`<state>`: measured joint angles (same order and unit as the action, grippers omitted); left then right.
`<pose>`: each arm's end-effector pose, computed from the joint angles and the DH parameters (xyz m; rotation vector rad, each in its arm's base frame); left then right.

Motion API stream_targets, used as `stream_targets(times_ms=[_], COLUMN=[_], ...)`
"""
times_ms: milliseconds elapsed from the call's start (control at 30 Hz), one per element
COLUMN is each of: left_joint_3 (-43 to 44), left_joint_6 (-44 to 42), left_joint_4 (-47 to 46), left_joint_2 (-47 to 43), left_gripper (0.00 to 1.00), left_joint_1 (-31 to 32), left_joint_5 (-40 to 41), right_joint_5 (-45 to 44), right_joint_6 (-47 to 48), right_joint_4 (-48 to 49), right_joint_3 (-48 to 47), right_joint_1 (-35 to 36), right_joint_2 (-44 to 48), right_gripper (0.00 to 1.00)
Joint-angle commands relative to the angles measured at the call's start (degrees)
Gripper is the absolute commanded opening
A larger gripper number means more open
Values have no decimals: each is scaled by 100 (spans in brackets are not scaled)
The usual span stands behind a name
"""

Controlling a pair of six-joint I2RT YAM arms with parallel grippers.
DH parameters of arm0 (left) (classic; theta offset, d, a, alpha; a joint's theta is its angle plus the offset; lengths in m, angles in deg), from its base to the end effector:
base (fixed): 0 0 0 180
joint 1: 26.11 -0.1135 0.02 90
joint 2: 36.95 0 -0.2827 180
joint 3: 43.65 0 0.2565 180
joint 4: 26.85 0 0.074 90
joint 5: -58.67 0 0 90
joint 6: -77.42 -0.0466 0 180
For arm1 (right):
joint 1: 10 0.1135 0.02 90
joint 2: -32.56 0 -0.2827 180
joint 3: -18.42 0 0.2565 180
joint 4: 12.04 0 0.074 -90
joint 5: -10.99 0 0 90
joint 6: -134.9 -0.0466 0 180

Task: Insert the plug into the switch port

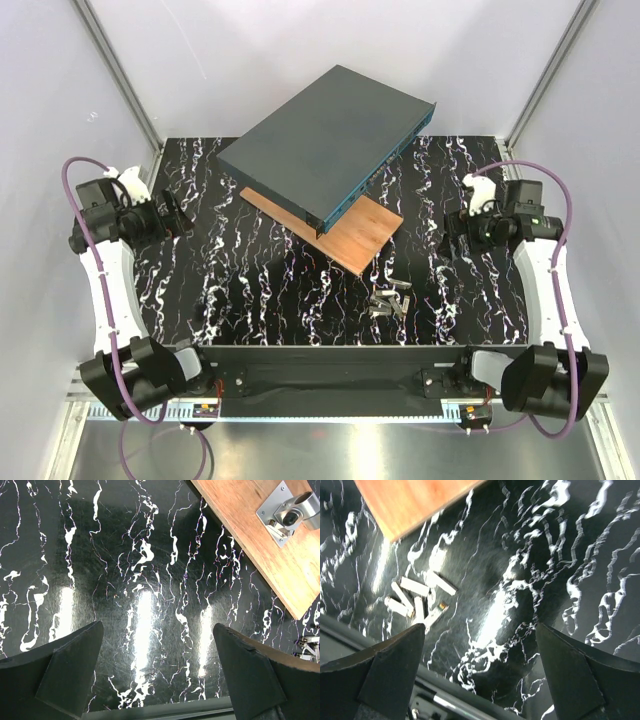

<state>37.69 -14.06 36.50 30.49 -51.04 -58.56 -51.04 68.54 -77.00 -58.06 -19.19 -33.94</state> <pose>0.2226 0.0800 0.3485 -0.2694 2.3236 -0.3528 0.2266 -0.0145 0.3229 -0.4894 2.3598 0.3598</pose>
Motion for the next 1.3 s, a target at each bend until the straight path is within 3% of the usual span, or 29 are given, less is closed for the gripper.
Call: stream_targets(times_ms=[0,167,400,667,833,1267], left_joint_3=[303,399,92,-339,-251,-286], left_joint_6=[7,-54,436,1017,1070,895], left_joint_4=[-166,-201,-929,-2011,-1898,-2003], left_joint_2=[-82,-283,-925,-1602,-1453,-1585], left_gripper=[99,99,99,99,99,99], left_joint_1=[-3,-3,5,5,-3,5], left_joint_5=[-151,-616,-1512,-2085,-2437,-2437], right_joint_5=[8,-589,-1416,-1908,-2049,-2436], right_joint_6=[500,844,1117,1187,1152,1406], right_joint_4=[-322,-314,177,608,1004,1461], right_joint_3=[-155,20,433,706,671,486], right_joint_1=[233,821,2104,3387,3661,3802], right_joint_2=[-222,-522,-952,-1708,-2260,-2956], right_gripper=[100,100,73,62,50,49])
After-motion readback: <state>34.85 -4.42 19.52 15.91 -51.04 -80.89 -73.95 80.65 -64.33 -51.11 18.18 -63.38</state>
